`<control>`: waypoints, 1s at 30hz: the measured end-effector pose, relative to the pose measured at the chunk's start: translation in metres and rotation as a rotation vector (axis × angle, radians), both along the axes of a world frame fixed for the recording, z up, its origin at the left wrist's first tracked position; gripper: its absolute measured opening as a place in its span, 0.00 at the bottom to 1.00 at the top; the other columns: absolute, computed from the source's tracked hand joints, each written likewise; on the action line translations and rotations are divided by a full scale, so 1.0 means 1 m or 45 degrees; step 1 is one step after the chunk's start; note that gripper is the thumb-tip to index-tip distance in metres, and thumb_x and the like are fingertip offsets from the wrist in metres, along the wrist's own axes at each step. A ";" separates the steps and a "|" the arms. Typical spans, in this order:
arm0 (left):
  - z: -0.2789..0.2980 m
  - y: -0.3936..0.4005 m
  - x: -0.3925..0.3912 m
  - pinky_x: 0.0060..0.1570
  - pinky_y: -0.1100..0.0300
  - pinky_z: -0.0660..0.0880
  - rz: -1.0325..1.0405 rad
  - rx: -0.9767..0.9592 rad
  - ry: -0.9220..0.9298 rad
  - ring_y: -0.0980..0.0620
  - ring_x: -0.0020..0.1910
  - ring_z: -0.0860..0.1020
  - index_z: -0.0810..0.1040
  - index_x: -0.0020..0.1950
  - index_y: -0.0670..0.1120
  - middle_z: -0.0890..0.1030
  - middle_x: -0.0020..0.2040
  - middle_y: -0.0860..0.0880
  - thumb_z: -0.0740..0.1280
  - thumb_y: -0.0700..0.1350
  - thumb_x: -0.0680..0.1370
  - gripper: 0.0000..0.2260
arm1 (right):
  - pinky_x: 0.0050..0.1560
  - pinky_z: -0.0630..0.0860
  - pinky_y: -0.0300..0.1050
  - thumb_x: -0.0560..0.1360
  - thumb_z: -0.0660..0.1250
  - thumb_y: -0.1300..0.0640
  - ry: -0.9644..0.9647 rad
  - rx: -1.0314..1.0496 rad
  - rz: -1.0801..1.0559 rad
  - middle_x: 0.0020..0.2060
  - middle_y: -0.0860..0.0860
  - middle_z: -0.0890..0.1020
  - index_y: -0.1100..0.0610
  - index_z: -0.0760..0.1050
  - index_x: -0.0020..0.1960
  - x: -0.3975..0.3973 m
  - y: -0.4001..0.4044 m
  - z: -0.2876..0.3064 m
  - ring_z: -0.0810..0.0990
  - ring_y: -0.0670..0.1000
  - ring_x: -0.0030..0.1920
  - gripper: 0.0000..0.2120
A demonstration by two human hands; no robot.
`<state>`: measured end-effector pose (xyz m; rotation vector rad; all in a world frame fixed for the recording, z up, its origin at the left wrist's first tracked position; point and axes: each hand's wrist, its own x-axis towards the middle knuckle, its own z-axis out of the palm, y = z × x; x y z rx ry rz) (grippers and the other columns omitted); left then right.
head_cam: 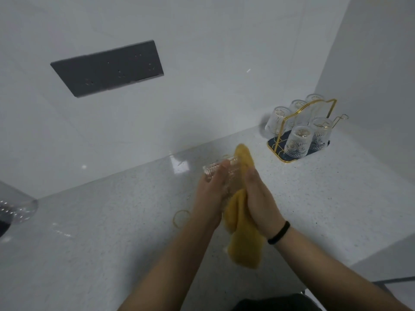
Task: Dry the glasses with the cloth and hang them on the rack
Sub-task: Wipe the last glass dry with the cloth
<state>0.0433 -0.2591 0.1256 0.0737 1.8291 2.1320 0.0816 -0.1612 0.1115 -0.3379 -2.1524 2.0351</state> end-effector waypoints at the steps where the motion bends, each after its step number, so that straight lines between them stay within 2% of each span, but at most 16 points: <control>1: 0.002 0.000 -0.001 0.42 0.58 0.81 0.029 -0.025 0.026 0.47 0.44 0.83 0.81 0.55 0.37 0.84 0.50 0.35 0.64 0.52 0.79 0.18 | 0.70 0.64 0.46 0.75 0.45 0.33 0.102 0.113 0.026 0.71 0.47 0.69 0.45 0.58 0.73 0.006 -0.009 -0.006 0.69 0.46 0.69 0.31; 2: 0.004 0.000 0.000 0.44 0.56 0.81 0.038 -0.043 0.047 0.45 0.44 0.83 0.82 0.54 0.37 0.83 0.50 0.34 0.63 0.52 0.81 0.18 | 0.71 0.61 0.42 0.74 0.44 0.32 0.183 0.207 0.038 0.74 0.45 0.62 0.44 0.52 0.75 0.010 -0.014 -0.010 0.63 0.43 0.72 0.33; 4: 0.006 0.003 -0.001 0.42 0.53 0.81 0.034 -0.076 0.109 0.44 0.41 0.83 0.83 0.49 0.40 0.84 0.43 0.38 0.63 0.53 0.81 0.17 | 0.68 0.63 0.37 0.74 0.44 0.31 0.187 0.248 0.018 0.74 0.42 0.62 0.44 0.51 0.75 0.008 -0.010 -0.005 0.64 0.39 0.70 0.33; 7: 0.009 0.011 0.007 0.41 0.57 0.80 -0.024 -0.027 0.060 0.48 0.41 0.84 0.83 0.49 0.43 0.86 0.41 0.45 0.67 0.54 0.76 0.15 | 0.61 0.71 0.43 0.75 0.44 0.36 -0.084 0.047 -0.007 0.54 0.47 0.79 0.47 0.73 0.61 -0.004 0.016 0.022 0.78 0.46 0.56 0.27; 9: 0.011 0.013 0.009 0.45 0.55 0.82 0.011 0.035 -0.060 0.46 0.45 0.85 0.83 0.53 0.43 0.86 0.46 0.43 0.68 0.56 0.72 0.19 | 0.54 0.73 0.41 0.78 0.44 0.40 -0.184 -0.029 -0.002 0.43 0.44 0.79 0.45 0.75 0.50 -0.010 0.027 0.029 0.79 0.45 0.47 0.22; 11: 0.014 0.015 0.007 0.48 0.52 0.81 0.048 0.013 -0.073 0.44 0.48 0.84 0.82 0.55 0.40 0.85 0.49 0.39 0.67 0.56 0.75 0.21 | 0.60 0.68 0.38 0.79 0.44 0.41 -0.084 0.027 0.011 0.54 0.43 0.77 0.45 0.70 0.64 -0.001 0.020 0.026 0.76 0.44 0.56 0.22; 12: 0.014 0.014 0.007 0.50 0.50 0.80 0.073 -0.015 -0.064 0.44 0.49 0.84 0.82 0.56 0.39 0.84 0.50 0.37 0.66 0.56 0.77 0.21 | 0.64 0.63 0.37 0.78 0.44 0.39 0.004 0.105 0.037 0.63 0.41 0.71 0.42 0.61 0.71 0.006 0.012 0.021 0.70 0.42 0.64 0.23; 14: 0.015 0.012 0.006 0.52 0.46 0.79 0.110 -0.013 -0.034 0.39 0.51 0.83 0.82 0.55 0.39 0.83 0.52 0.34 0.65 0.55 0.78 0.20 | 0.69 0.55 0.32 0.75 0.44 0.35 0.204 0.229 0.107 0.71 0.35 0.57 0.32 0.47 0.70 0.016 0.001 0.007 0.57 0.35 0.70 0.23; 15: 0.015 0.012 0.007 0.52 0.44 0.79 0.095 -0.006 -0.011 0.36 0.51 0.82 0.82 0.53 0.38 0.82 0.52 0.33 0.65 0.55 0.78 0.19 | 0.69 0.55 0.33 0.75 0.44 0.34 0.215 0.238 0.126 0.71 0.35 0.56 0.31 0.47 0.69 0.016 0.003 0.005 0.56 0.36 0.71 0.23; 17: 0.013 0.014 0.012 0.48 0.46 0.81 0.042 -0.003 0.011 0.37 0.49 0.83 0.82 0.54 0.39 0.84 0.50 0.35 0.65 0.54 0.79 0.18 | 0.71 0.61 0.44 0.75 0.44 0.36 0.061 0.146 0.088 0.71 0.43 0.65 0.39 0.57 0.71 0.005 0.017 0.009 0.65 0.44 0.70 0.26; 20: 0.015 0.020 0.015 0.40 0.57 0.82 -0.034 0.093 -0.059 0.47 0.43 0.85 0.82 0.52 0.43 0.86 0.46 0.43 0.66 0.55 0.73 0.17 | 0.61 0.72 0.47 0.78 0.43 0.39 -0.200 -0.016 -0.003 0.51 0.48 0.81 0.48 0.74 0.60 -0.006 0.036 0.022 0.78 0.51 0.56 0.25; 21: 0.015 0.020 0.013 0.41 0.57 0.82 -0.022 0.106 -0.067 0.47 0.44 0.85 0.82 0.52 0.43 0.86 0.47 0.43 0.66 0.55 0.73 0.18 | 0.60 0.72 0.45 0.79 0.43 0.40 -0.163 -0.006 0.004 0.50 0.46 0.80 0.47 0.73 0.61 -0.004 0.033 0.023 0.78 0.49 0.55 0.24; 24: 0.017 0.016 0.008 0.44 0.57 0.82 0.029 0.107 -0.068 0.46 0.47 0.85 0.82 0.56 0.39 0.85 0.51 0.39 0.64 0.54 0.78 0.19 | 0.68 0.61 0.39 0.77 0.45 0.38 0.117 0.241 0.086 0.70 0.40 0.65 0.40 0.53 0.73 0.017 0.009 0.015 0.65 0.39 0.68 0.25; 26: 0.016 0.013 0.007 0.47 0.54 0.82 0.043 0.028 -0.011 0.44 0.49 0.85 0.82 0.56 0.39 0.84 0.52 0.37 0.63 0.54 0.80 0.19 | 0.68 0.62 0.39 0.74 0.44 0.31 0.205 0.327 0.101 0.72 0.40 0.62 0.40 0.50 0.74 0.018 0.006 0.006 0.64 0.39 0.68 0.31; 28: 0.017 0.014 0.010 0.50 0.49 0.81 0.006 0.035 0.010 0.39 0.50 0.84 0.82 0.54 0.39 0.83 0.52 0.35 0.64 0.54 0.79 0.19 | 0.68 0.65 0.45 0.74 0.44 0.31 0.040 0.139 0.057 0.67 0.44 0.70 0.45 0.62 0.72 0.006 0.018 0.009 0.70 0.45 0.66 0.32; 30: 0.017 0.015 0.009 0.44 0.54 0.83 -0.032 0.107 -0.077 0.44 0.46 0.85 0.82 0.52 0.42 0.85 0.48 0.40 0.66 0.54 0.76 0.16 | 0.65 0.71 0.51 0.77 0.46 0.35 -0.204 -0.158 0.026 0.58 0.51 0.80 0.48 0.76 0.57 -0.003 0.029 0.017 0.78 0.52 0.59 0.27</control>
